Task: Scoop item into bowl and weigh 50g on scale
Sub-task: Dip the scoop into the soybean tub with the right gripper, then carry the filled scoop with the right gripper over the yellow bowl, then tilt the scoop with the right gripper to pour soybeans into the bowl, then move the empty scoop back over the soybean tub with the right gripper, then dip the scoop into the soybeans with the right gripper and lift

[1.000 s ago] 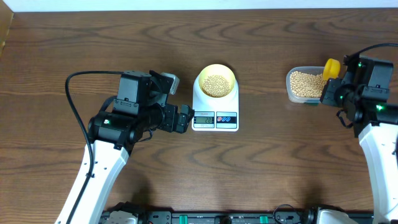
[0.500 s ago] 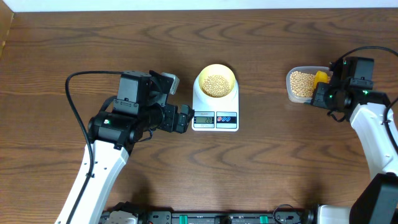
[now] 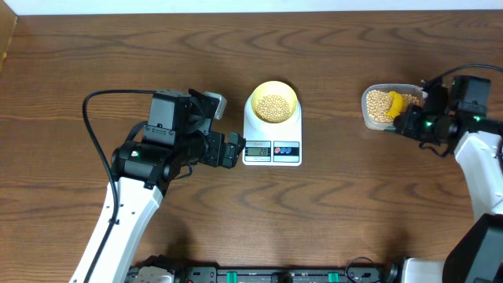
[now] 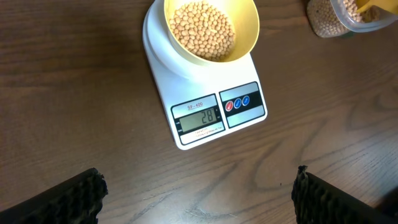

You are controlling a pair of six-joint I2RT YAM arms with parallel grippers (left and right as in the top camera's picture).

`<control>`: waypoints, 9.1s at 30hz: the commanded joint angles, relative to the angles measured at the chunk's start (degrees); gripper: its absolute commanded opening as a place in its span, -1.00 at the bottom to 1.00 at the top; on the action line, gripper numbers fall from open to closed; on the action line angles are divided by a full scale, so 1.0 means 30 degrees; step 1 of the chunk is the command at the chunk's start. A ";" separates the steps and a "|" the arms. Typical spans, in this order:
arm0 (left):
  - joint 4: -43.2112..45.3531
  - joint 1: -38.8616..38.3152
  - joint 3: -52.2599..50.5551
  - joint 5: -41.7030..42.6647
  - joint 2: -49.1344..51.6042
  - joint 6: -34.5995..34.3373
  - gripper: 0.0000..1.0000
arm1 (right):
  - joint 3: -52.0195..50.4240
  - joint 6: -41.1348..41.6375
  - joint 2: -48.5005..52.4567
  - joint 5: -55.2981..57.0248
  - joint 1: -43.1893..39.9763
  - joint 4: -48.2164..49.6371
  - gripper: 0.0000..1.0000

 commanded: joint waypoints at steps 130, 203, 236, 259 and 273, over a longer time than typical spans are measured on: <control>0.0007 0.0066 0.0022 -0.0117 0.0000 0.0182 0.96 | -0.2645 -0.0903 0.0182 -0.3220 1.0105 1.0280 -0.98; 0.0007 0.0066 0.0022 -0.0117 0.0000 0.0182 0.96 | -0.2543 -1.0112 -0.0102 -0.2565 1.0571 1.1664 -0.98; 0.0007 0.0066 0.0022 -0.0117 0.0000 0.0182 0.96 | -0.2543 -0.1071 -0.5399 0.1078 0.1851 0.5202 -0.97; 0.0007 0.0066 0.0022 -0.0117 0.0000 0.0182 0.96 | -0.2725 0.1326 -0.2244 0.5275 0.1625 0.3220 -0.98; 0.0007 0.0066 0.0022 -0.0117 0.0000 0.0182 0.96 | -0.2718 0.2244 -0.0896 0.0087 0.2361 0.4167 -0.98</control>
